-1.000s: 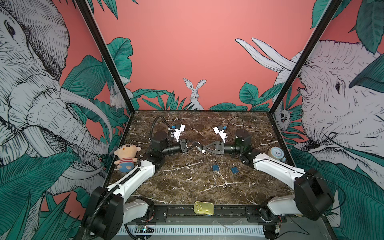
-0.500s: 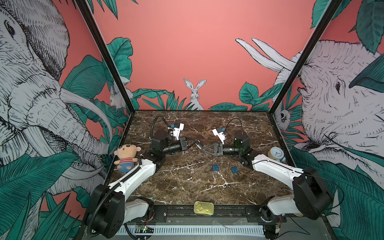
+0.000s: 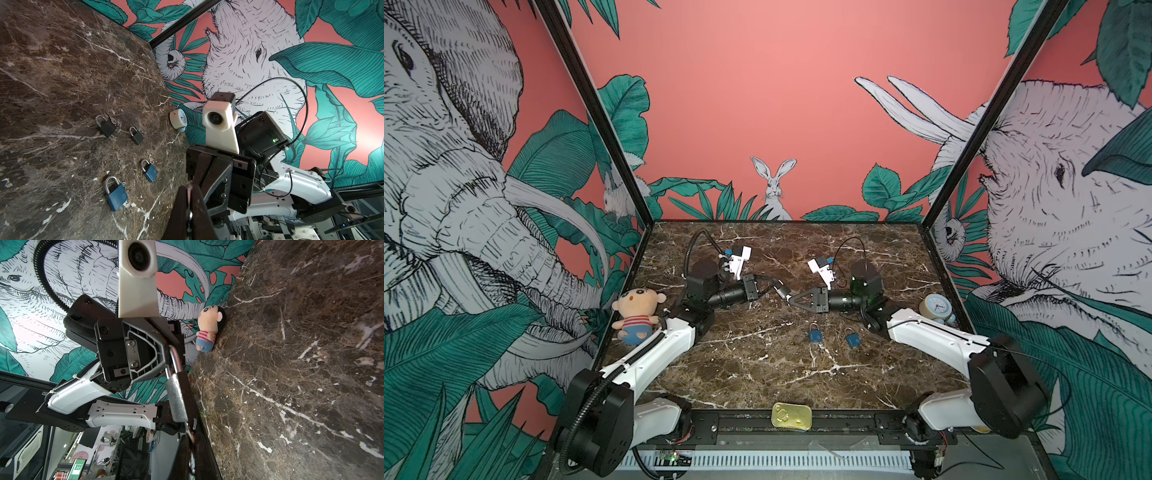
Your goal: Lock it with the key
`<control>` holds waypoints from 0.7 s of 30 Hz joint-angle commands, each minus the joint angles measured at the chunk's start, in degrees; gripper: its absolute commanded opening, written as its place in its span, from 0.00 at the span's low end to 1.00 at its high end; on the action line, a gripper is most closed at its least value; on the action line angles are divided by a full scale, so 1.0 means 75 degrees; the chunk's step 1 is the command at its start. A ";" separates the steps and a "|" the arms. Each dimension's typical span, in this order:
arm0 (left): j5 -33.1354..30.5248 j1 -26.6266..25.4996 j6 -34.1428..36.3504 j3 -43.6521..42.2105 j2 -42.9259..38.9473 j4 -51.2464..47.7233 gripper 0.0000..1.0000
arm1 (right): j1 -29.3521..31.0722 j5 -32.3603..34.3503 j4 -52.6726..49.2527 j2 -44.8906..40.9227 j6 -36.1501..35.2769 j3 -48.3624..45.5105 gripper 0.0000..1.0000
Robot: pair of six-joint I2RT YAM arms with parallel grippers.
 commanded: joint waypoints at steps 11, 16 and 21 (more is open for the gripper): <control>0.0308 0.0703 -0.0244 0.0314 -0.0143 0.0390 0.00 | 0.0091 -0.0086 0.0363 -0.0277 -0.0007 -0.0434 0.00; 0.0359 0.0703 0.0634 0.0347 -0.0093 -0.0956 0.00 | 0.0005 0.0393 -0.0574 -0.0486 -0.0520 -0.0243 0.00; 0.0414 0.0651 0.1203 0.0232 0.0168 -0.1908 0.00 | -0.0120 0.1490 -0.2278 -0.0911 -0.1506 0.0009 0.00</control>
